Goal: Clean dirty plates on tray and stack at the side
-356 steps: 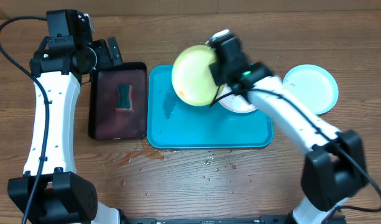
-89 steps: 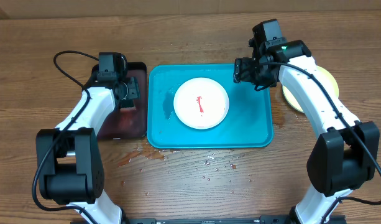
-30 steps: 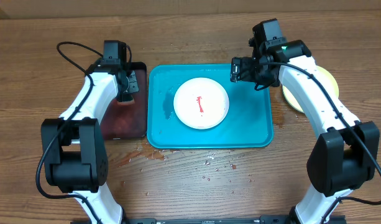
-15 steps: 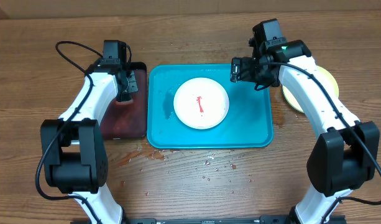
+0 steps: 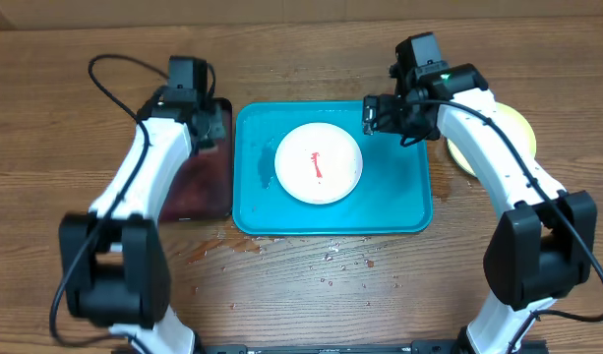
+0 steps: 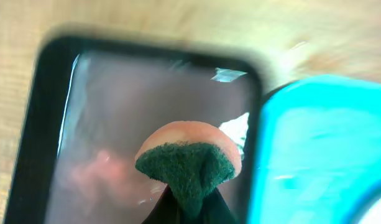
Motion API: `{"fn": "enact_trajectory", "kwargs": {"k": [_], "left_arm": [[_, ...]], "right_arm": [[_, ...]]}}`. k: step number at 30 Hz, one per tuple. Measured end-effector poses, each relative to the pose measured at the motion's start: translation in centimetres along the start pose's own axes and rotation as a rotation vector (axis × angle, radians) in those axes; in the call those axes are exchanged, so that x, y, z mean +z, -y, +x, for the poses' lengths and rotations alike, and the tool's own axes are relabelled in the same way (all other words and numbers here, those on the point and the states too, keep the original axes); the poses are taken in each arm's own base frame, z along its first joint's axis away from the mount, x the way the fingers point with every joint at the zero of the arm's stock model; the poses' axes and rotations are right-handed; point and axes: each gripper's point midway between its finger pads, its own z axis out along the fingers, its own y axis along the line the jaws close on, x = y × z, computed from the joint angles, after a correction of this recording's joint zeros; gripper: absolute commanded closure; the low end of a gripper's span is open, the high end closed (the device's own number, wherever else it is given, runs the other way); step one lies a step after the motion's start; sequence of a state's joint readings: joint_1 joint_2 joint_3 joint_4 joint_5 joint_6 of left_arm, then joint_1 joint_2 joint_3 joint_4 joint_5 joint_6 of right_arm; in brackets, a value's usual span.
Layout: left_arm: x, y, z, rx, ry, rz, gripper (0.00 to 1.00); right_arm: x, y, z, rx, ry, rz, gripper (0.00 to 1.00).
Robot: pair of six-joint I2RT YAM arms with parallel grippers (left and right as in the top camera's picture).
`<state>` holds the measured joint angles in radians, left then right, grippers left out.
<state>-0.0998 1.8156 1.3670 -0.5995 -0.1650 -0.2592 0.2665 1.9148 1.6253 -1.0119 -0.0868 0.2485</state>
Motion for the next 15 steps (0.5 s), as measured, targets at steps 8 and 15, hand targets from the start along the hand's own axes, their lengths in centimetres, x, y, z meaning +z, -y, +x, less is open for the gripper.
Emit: {"fn": "enact_trajectory", "kwargs": {"k": [8,15], "left_arm": [[-6.5,7.9,-2.1,0.087,0.15,0.238,0.96],[-4.4,12.7,1.6,0.175,0.049,0.312,0.96]], "right_arm": [[4.8,-0.1,1.9,-0.026,-0.114,0.029,0.02],[7.5,0.5,2.9,-0.027,-0.171,0.049,0.26]]}}
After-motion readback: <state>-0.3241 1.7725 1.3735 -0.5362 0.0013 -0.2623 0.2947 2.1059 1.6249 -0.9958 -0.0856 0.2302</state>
